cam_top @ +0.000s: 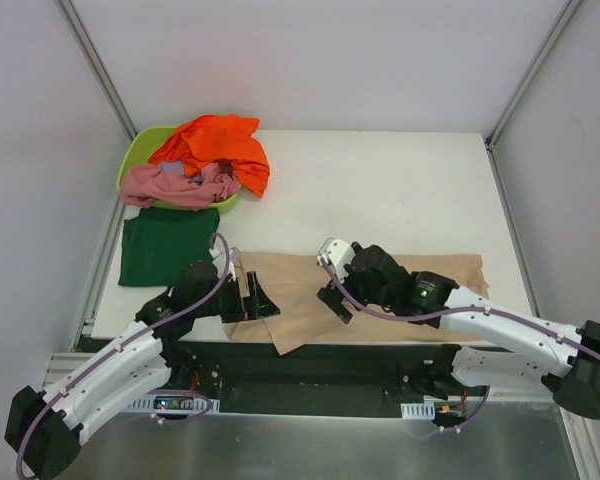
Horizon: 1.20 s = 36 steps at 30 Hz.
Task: Fold and stack the t-shirts
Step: Fold the other side of the tshirt into a rectangle
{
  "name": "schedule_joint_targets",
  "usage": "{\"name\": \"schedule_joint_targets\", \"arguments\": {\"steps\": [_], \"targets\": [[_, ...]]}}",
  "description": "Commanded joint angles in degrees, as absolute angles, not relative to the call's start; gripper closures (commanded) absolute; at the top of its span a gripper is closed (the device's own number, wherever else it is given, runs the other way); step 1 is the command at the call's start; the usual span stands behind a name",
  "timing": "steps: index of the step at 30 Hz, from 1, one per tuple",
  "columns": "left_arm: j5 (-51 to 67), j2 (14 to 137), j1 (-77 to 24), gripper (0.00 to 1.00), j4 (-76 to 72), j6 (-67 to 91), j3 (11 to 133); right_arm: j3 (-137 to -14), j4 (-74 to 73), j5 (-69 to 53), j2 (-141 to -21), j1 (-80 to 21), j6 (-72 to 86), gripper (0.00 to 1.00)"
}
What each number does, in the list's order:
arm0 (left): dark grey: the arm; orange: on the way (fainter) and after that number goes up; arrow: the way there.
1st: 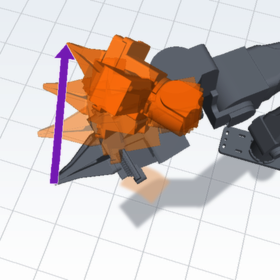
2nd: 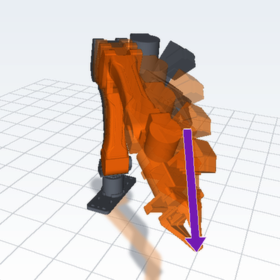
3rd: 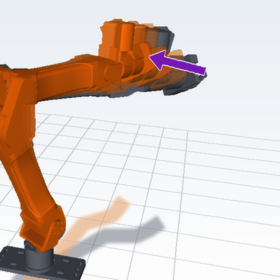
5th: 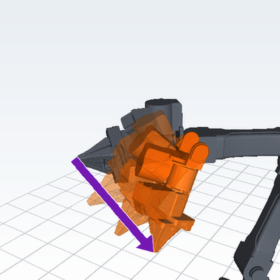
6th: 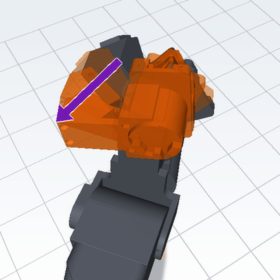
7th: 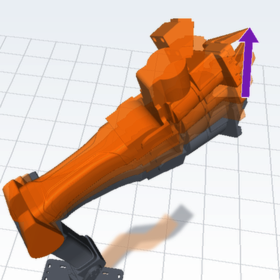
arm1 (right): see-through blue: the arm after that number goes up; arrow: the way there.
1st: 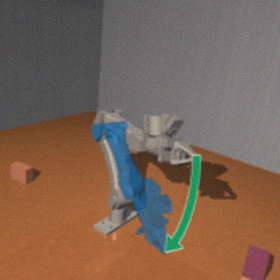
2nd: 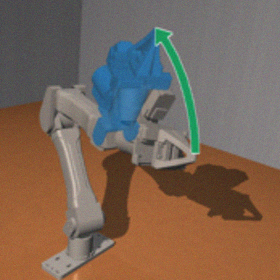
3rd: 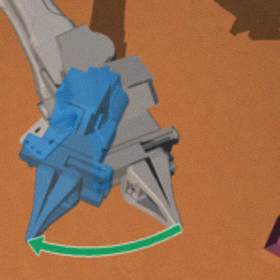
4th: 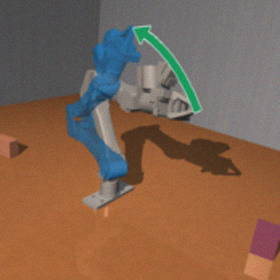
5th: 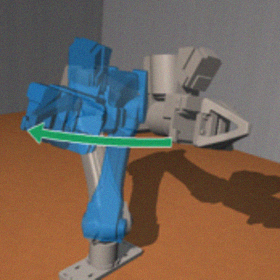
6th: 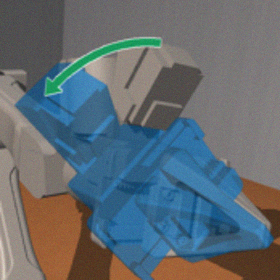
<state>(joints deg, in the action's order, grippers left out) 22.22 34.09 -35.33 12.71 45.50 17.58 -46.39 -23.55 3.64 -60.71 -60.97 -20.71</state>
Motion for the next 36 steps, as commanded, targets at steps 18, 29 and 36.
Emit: {"name": "schedule_joint_targets", "arguments": {"steps": [18, 29, 36], "targets": [[6.1, 62.9, -34.8, 0.08, 10.7, 41.7, 31.3, -35.8, -15.9, 3.4, -64.0, -34.3, 11.7, 0.04], [3.1, 65.3, -34.8, 0.34, 11.5, 41.0, 31.6, -33.8, -15.5, 2.6, -63.6, -31.8, 11.0, 0.04], [4.2, 70.0, -34.8, 0.40, 11.5, 41.0, 32.8, -32.8, -15.5, 2.2, -63.0, -31.1, 10.7, 0.04]]}}
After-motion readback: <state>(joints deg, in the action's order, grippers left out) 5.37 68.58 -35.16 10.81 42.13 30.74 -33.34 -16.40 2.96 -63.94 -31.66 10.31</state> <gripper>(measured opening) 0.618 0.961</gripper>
